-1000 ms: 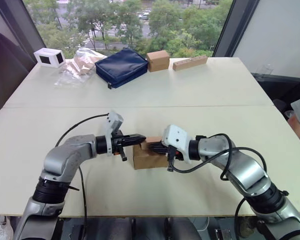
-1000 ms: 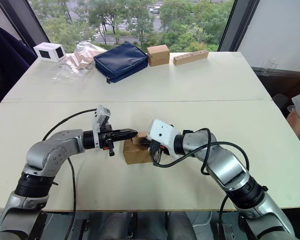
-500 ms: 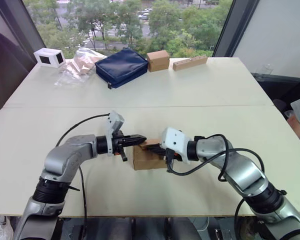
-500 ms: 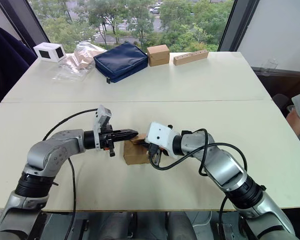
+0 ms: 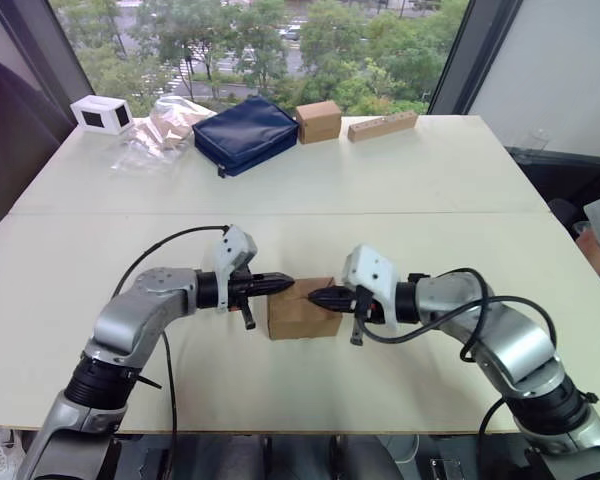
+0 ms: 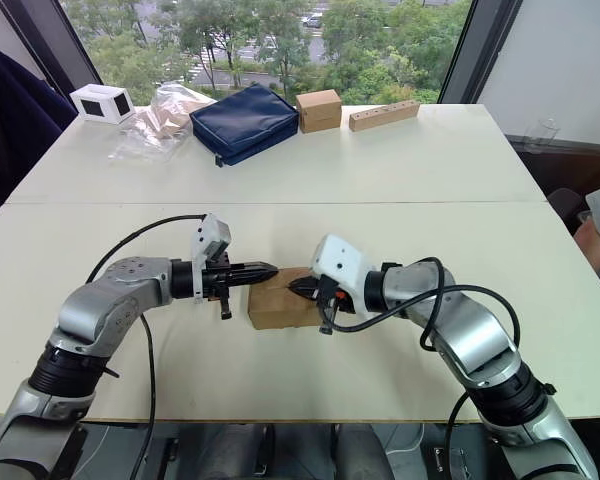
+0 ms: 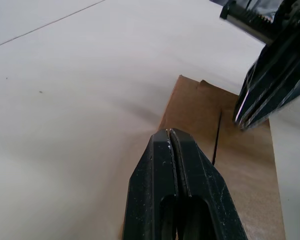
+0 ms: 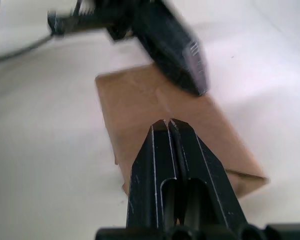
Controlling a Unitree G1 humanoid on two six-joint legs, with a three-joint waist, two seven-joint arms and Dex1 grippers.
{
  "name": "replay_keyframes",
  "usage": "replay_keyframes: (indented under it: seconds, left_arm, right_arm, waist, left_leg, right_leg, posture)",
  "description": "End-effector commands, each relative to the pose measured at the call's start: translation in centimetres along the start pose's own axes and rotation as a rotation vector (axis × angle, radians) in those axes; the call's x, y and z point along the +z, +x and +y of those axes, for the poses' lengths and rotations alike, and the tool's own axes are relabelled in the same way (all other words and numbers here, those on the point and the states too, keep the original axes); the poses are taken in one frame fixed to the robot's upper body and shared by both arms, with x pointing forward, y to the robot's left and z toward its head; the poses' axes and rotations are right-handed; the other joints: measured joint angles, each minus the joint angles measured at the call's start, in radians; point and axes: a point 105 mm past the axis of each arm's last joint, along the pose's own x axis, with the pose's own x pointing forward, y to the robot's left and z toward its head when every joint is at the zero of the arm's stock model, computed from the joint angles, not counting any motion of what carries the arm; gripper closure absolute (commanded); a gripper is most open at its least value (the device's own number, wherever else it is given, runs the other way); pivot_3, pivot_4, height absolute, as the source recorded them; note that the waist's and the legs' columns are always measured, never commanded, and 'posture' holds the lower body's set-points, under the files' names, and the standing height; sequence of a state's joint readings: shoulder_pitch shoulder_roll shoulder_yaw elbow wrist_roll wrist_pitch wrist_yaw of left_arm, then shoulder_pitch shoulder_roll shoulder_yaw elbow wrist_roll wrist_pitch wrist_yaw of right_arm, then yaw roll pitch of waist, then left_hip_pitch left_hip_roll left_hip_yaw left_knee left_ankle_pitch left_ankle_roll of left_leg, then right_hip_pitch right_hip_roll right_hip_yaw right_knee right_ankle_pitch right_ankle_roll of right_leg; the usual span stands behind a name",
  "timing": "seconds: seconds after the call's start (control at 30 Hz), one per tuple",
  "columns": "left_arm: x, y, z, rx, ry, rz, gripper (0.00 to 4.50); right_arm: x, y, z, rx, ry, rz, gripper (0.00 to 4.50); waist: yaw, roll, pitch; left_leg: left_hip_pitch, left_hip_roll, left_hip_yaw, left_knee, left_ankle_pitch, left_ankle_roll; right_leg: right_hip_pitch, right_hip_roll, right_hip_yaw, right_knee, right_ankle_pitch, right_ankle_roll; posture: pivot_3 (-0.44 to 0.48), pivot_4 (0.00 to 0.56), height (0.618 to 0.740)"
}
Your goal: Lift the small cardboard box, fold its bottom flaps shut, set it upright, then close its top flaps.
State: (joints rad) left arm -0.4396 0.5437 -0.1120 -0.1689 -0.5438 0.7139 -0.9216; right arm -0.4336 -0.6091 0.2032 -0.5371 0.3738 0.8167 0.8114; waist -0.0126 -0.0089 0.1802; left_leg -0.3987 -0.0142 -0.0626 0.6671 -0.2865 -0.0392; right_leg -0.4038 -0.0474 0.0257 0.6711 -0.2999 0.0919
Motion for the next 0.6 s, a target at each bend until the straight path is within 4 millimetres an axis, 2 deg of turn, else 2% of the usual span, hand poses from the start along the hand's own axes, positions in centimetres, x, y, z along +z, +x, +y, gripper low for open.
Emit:
replay_keyframes:
  seconds: [0.03, 0.33, 0.6]
  left_arm:
    - [2.2, -0.5, -0.7, -0.030, -0.001, -0.068, 4.48]
    - [1.8, -1.0, -1.3, -0.030, 0.070, 0.009, 4.48]
    - [1.0, -0.2, -1.5, -0.032, 0.104, 0.039, 4.48]
  right_arm:
    - [1.4, -0.6, -0.8, -0.044, -0.035, -0.050, 4.50]
    - [0.6, 0.2, -1.0, -0.054, -0.057, -0.019, 4.50]
    - [-0.4, 1.0, -0.8, -0.038, -0.085, 0.032, 4.50]
  waist:
    - [0.000, 0.000, 0.000]
    - [-0.002, 0.000, 0.000]
    - [-0.001, 0.000, 0.000]
  left_leg:
    - [0.000, 0.000, 0.000, 0.000, 0.000, 0.000]
    - [0.000, 0.001, 0.000, -0.001, 0.000, 0.000]
    - [0.000, 0.000, 0.000, -0.001, 0.000, 0.000]
  right_leg:
    - [0.000, 0.000, 0.000, 0.000, 0.000, 0.000]
    - [-0.001, 0.000, 0.000, 0.000, 0.000, 0.000]
    - [-0.001, 0.000, 0.000, 0.000, 0.000, 0.000]
  posture:
    - [0.000, 0.150, 0.740]
    - [0.000, 0.150, 0.740]
    - [0.000, 0.150, 0.740]
